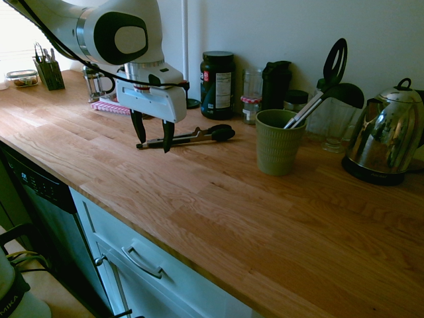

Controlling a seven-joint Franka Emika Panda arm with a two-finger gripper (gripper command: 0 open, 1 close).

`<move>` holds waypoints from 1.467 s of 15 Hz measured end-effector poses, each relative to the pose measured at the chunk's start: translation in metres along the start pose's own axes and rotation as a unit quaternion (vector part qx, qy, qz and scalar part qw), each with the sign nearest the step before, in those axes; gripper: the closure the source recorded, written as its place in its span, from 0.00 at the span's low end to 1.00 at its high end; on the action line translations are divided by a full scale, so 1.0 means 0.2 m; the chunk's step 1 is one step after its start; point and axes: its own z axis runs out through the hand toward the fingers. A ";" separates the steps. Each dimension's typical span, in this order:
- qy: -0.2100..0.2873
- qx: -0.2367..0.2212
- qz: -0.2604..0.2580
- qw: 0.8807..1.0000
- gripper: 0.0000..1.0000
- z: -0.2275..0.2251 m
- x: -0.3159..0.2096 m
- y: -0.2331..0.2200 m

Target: Put the tongs back in the holder

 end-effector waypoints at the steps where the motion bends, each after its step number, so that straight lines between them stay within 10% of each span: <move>1: -0.002 -0.001 0.001 1.000 0.00 0.01 0.00 0.00; 8: 0.063 0.039 0.162 0.984 0.00 -0.29 0.27 -0.42; 14: 0.070 0.029 0.226 0.971 0.00 0.05 0.55 -0.73; 15: 0.068 0.032 0.230 0.970 1.00 0.08 0.57 -0.74; 22: 0.054 0.034 0.233 0.970 1.00 0.22 0.55 -0.80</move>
